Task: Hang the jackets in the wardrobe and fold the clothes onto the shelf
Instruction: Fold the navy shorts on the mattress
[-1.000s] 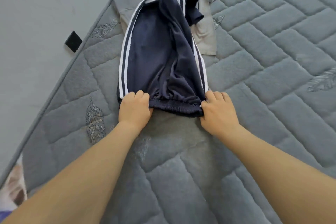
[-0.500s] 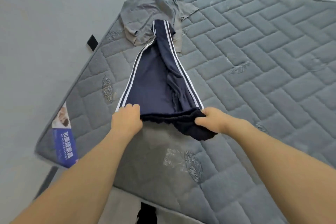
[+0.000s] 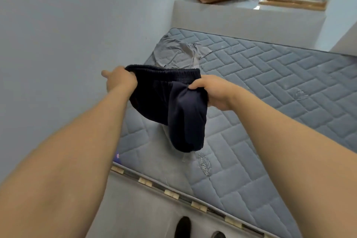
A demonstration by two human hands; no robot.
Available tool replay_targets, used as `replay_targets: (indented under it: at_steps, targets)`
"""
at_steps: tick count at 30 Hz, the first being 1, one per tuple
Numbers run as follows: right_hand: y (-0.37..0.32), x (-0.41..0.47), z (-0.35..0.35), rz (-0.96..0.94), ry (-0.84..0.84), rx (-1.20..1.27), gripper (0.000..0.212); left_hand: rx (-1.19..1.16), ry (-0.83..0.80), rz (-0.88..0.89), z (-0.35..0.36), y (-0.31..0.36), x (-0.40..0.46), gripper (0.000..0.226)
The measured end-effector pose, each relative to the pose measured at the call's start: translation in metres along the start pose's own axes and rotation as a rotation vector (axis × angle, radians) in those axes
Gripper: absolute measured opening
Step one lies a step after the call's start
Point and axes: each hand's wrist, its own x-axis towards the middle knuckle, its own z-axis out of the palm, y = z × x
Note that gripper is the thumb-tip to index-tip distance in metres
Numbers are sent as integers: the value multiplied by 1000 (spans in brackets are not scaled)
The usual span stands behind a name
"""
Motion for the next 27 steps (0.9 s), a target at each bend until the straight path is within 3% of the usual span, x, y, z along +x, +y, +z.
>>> replay_targets:
  at_steps: [2, 6, 12, 15, 22, 24, 27]
  targets:
    - [-6, 0, 18, -24, -81, 184, 30, -297, 86, -5, -16, 21, 19, 39]
    - [-19, 3, 14, -130, -181, 489, 23, -661, 277, 224, -35, 101, 25, 39]
    - [24, -20, -92, -130, -33, 556, 39, -766, 54, 497, 56, 219, -46, 41]
    - [76, -40, -163, -79, 65, 624, 45, -727, -72, 575, 141, 268, -100, 37]
    - [253, -104, -374, 114, 381, 837, 43, -353, -426, 863, 393, 376, -261, 33]
    - [321, -124, -439, 233, 552, 869, 39, -248, -524, 959, 477, 398, -322, 33]
    - [429, -158, -525, 509, 1023, 818, 33, -115, -702, 1120, 594, 406, -411, 40]
